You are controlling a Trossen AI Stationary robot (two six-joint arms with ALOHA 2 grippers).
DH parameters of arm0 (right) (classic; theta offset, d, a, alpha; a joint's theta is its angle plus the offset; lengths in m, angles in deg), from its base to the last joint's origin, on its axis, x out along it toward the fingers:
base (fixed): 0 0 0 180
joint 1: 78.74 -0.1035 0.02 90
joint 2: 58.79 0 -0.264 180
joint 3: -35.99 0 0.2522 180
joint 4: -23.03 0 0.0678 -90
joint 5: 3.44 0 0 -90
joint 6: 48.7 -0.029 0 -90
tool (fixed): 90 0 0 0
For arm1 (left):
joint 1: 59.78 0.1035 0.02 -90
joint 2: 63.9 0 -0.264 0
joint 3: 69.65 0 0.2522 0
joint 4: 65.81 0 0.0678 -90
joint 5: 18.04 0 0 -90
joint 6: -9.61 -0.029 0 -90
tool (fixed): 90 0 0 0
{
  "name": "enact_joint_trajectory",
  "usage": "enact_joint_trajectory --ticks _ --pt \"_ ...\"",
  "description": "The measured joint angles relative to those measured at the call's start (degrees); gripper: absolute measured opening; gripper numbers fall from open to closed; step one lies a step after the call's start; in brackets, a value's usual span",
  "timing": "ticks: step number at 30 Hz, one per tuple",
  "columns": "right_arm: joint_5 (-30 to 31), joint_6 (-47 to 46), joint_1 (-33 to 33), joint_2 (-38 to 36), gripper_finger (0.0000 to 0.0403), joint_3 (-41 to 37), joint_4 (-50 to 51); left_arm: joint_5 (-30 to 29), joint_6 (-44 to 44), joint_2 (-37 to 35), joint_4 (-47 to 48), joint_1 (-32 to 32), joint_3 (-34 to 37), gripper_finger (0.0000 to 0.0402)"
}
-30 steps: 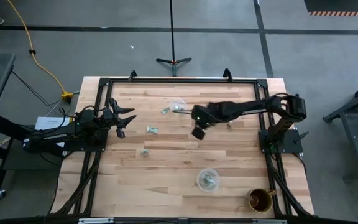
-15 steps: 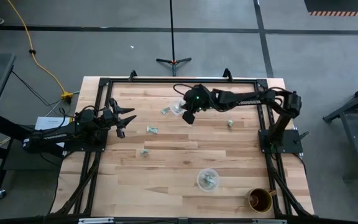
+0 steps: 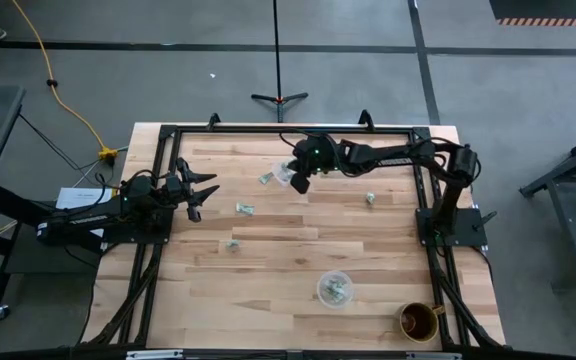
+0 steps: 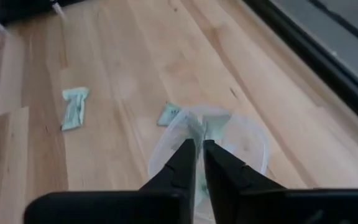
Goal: Pick and place Stevia / Truvia into bins
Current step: Put the stevia packet into the top transparent container
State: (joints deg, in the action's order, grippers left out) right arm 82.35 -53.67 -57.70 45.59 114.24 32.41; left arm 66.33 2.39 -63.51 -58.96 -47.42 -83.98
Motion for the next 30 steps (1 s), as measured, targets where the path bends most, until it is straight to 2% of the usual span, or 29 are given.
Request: enact_joint_trajectory --ticks 6,10,16,20,23,27,30 --pt "3.4 0.1 0.0 0.0 0.0082 0.0 -0.2 0.0 0.0 0.0 0.0 0.0 0.0 0.0182" --pt "1.9 -0.1 0.0 -2.1 0.0119 0.0 5.1 0.0 0.0 0.0 0.3 0.0 0.0 0.0182" --pt "2.3 -3.3 -0.1 -7.7 0.0161 0.1 28.4 0.0 0.0 0.0 0.5 0.0 0.0 0.0182" --pt "2.5 -13.8 0.0 -10.0 0.0185 0.1 47.6 0.0 0.0 0.0 0.5 0.0 0.0 0.0182" --pt "5.8 -23.8 -0.1 -10.0 0.0198 -0.4 61.3 0.0 0.0 0.0 0.5 0.0 0.0 0.0182" --pt "8.4 -32.5 -0.5 -10.0 0.0207 -3.4 69.7 0.0 0.0 0.0 0.5 0.0 0.0 0.0182" --pt "7.6 -33.6 -0.4 -10.0 0.0209 -6.5 68.1 0.0 0.0 0.0 0.5 0.0 0.0 0.0182"
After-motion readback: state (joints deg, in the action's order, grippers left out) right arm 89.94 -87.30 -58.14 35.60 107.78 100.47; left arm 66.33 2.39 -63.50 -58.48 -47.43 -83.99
